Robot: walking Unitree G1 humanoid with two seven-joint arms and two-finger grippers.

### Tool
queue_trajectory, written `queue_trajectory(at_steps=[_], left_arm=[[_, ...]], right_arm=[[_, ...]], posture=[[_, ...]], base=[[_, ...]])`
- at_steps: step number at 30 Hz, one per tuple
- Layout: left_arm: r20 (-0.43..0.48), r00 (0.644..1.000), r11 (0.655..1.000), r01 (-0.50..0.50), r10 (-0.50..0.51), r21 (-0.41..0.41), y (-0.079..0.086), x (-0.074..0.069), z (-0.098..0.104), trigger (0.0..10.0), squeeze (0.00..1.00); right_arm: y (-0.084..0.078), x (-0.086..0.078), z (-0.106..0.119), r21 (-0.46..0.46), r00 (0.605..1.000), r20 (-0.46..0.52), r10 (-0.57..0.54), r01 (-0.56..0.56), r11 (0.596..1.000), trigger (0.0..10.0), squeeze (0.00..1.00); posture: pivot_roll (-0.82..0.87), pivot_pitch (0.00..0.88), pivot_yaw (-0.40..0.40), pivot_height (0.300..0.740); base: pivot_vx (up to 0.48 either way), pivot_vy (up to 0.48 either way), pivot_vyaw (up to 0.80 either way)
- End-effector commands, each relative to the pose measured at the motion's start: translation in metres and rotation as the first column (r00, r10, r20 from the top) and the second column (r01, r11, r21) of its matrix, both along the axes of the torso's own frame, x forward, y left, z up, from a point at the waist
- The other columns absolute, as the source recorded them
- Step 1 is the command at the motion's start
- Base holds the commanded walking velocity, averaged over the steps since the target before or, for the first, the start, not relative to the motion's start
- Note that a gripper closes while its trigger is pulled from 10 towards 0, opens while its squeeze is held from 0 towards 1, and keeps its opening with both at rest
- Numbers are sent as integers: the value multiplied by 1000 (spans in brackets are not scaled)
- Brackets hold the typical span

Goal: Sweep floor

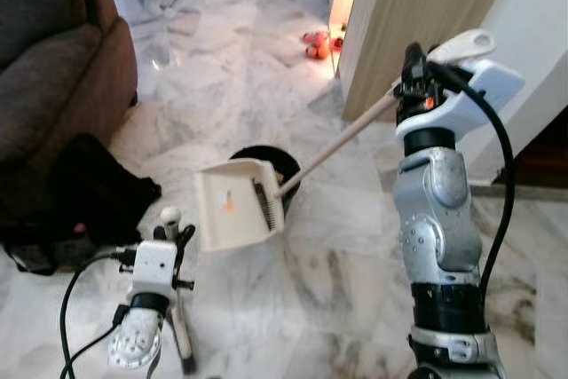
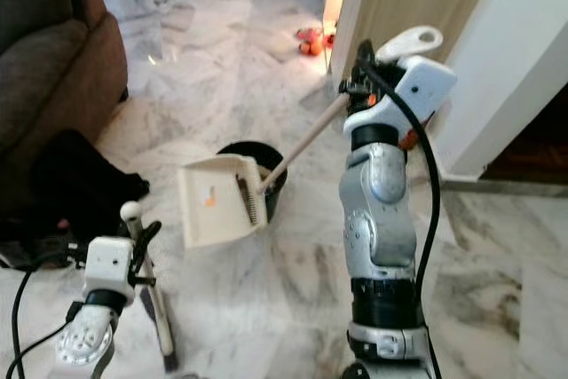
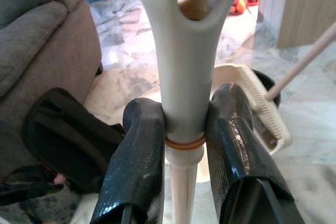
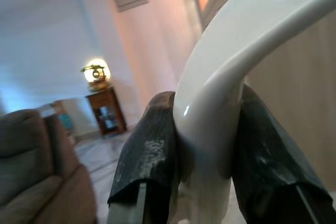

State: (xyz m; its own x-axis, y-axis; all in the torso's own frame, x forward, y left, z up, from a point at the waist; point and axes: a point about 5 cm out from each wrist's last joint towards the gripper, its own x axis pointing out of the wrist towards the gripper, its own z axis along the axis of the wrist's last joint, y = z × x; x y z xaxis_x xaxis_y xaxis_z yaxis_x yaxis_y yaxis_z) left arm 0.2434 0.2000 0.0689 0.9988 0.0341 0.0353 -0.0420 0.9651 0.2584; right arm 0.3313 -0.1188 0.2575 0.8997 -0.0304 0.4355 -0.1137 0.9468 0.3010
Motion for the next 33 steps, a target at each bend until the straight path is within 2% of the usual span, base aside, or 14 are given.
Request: queue_trajectory(at_steps=[1, 6, 33], left_arm=[[24, 1000, 1000, 6, -6, 7, -4, 0, 3, 10000, 0], [28, 1000, 1000, 7, -7, 8, -4, 1, 4, 10000, 0], [33, 999, 1000, 0, 0, 8, -4, 1, 4, 10000, 0]], right_arm=[[-3, -5, 18, 36, 996, 92, 8, -12, 999, 10000, 0], [0, -5, 18, 21, 995, 92, 27, -29, 999, 10000, 0], [2, -3, 18, 54, 996, 75, 51, -55, 997, 10000, 0]], posture=[[132, 94, -52, 740], [133, 90, -53, 740], [136, 100, -60, 740]], base=[[300, 0, 413], [302, 0, 608], [285, 0, 0]])
